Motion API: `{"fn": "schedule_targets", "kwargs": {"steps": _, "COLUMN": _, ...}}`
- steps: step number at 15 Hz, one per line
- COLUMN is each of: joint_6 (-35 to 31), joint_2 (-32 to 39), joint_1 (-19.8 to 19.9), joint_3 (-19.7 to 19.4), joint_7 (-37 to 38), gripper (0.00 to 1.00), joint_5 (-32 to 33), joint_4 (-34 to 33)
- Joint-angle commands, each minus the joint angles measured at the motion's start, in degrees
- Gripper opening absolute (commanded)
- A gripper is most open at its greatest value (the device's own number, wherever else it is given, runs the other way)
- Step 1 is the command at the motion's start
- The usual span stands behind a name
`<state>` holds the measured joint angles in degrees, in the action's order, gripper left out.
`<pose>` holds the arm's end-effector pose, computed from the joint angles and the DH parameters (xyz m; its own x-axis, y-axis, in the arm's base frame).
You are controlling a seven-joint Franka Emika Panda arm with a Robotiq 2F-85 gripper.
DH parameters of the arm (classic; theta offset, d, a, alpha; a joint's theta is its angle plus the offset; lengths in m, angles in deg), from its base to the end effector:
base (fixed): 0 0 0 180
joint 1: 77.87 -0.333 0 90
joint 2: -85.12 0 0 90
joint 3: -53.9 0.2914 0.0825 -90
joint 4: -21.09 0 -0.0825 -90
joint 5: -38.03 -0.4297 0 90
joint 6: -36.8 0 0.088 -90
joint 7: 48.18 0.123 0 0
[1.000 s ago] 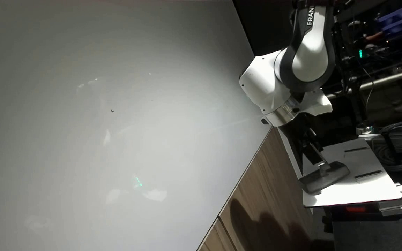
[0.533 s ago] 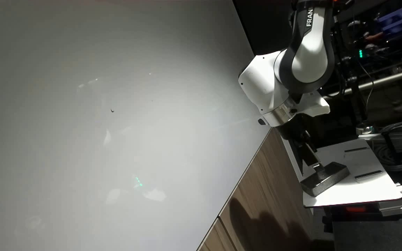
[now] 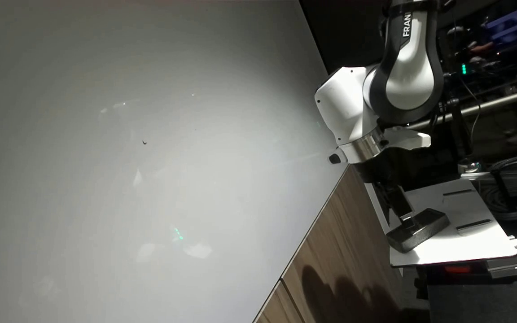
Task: Use the eraser to wipe the whiteboard.
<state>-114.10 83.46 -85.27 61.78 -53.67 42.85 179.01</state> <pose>0.3843 0.1056 0.1357 0.9019 0.4205 -0.0984 0.4250 -0.9048 0.0285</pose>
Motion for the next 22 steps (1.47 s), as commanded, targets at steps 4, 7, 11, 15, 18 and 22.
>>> {"fn": "schedule_targets", "kwargs": {"steps": 4, "joint_6": -2.9, "joint_2": 2.0, "joint_1": -0.7, "joint_3": 0.1, "joint_7": -10.5, "gripper": 1.00, "joint_5": -3.9, "joint_4": 0.0}}
{"fn": "schedule_targets", "kwargs": {"steps": 7, "joint_6": -4.2, "joint_2": 4.0, "joint_1": -0.7, "joint_3": 0.3, "joint_7": -12.5, "gripper": 1.00, "joint_5": -3.6, "joint_4": 0.0}}
{"fn": "schedule_targets", "kwargs": {"steps": 11, "joint_6": -5.9, "joint_2": 6.0, "joint_1": -0.3, "joint_3": 0.7, "joint_7": -13.6, "gripper": 0.75, "joint_5": -3.3, "joint_4": 0.0}}
{"fn": "schedule_targets", "kwargs": {"steps": 15, "joint_6": -7.0, "joint_2": 6.8, "joint_1": -0.1, "joint_3": 0.9, "joint_7": -13.2, "gripper": 0.49, "joint_5": -2.5, "joint_4": 0.0}}
{"fn": "schedule_targets", "kwargs": {"steps": 18, "joint_6": -6.1, "joint_2": 5.4, "joint_1": -0.3, "joint_3": 1.2, "joint_7": -12.4, "gripper": 0.31, "joint_5": -2.5, "joint_4": -0.1}}
{"fn": "schedule_targets", "kwargs": {"steps": 22, "joint_6": -5.0, "joint_2": 1.7, "joint_1": 0.2, "joint_3": -0.8, "joint_7": -6.5, "gripper": 0.31, "joint_5": 1.7, "joint_4": -0.1}}
